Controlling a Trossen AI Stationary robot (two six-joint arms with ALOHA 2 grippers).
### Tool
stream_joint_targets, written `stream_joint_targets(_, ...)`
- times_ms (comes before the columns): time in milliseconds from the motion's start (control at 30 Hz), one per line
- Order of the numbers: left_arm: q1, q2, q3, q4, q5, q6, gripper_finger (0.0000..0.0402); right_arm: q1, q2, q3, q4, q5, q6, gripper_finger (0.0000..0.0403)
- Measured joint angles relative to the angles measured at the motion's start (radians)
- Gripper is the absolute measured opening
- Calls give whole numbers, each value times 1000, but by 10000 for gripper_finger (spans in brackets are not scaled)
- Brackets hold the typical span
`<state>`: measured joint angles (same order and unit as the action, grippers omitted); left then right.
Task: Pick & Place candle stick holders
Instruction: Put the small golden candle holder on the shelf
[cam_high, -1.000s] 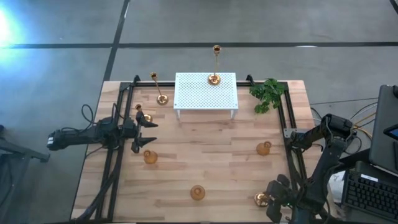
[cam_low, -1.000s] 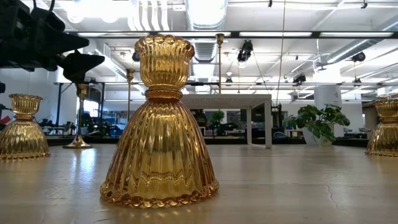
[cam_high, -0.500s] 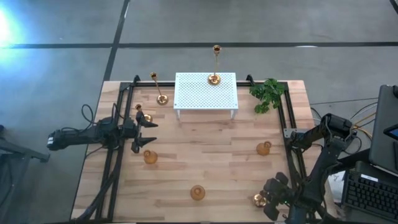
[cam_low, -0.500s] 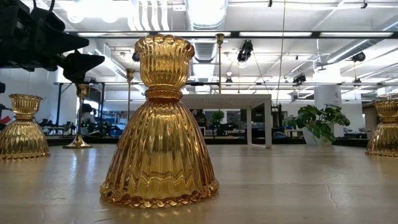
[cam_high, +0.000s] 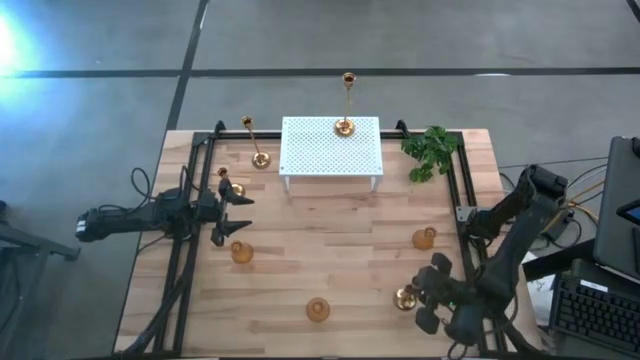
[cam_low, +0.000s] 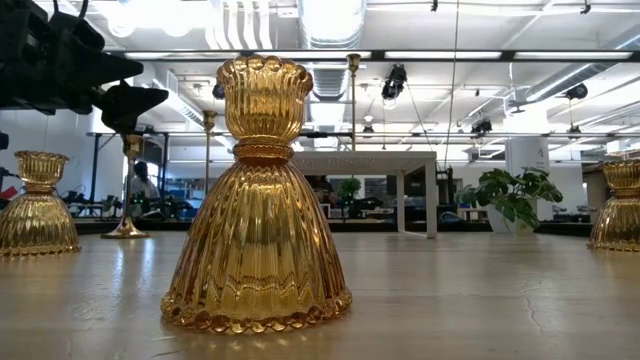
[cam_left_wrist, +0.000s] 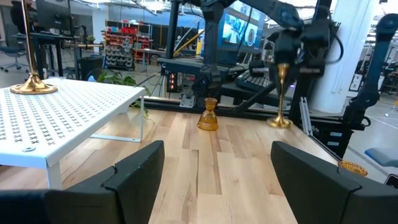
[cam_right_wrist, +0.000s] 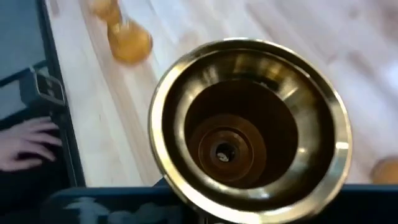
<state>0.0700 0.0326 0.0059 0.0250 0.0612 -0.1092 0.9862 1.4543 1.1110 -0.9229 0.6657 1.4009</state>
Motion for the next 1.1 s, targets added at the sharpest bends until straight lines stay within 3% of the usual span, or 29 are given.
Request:
stream_joint_targets(267,0,0,0,0,0,0,300,-154,-191,-3,-66,74,-275,13)
stream_joint_targets(667,0,0,0,0,0,0,301,-600,-399,-4,-40,70,-814,13)
stream_joint_targets(867,0,0,0,0,0,0,300,-785,-475,15,75,-36,-1044,13)
stream_joint_targets(1100,0,0,0,0,0,0,301,-954,-486,53,114,-163,-1183,13)
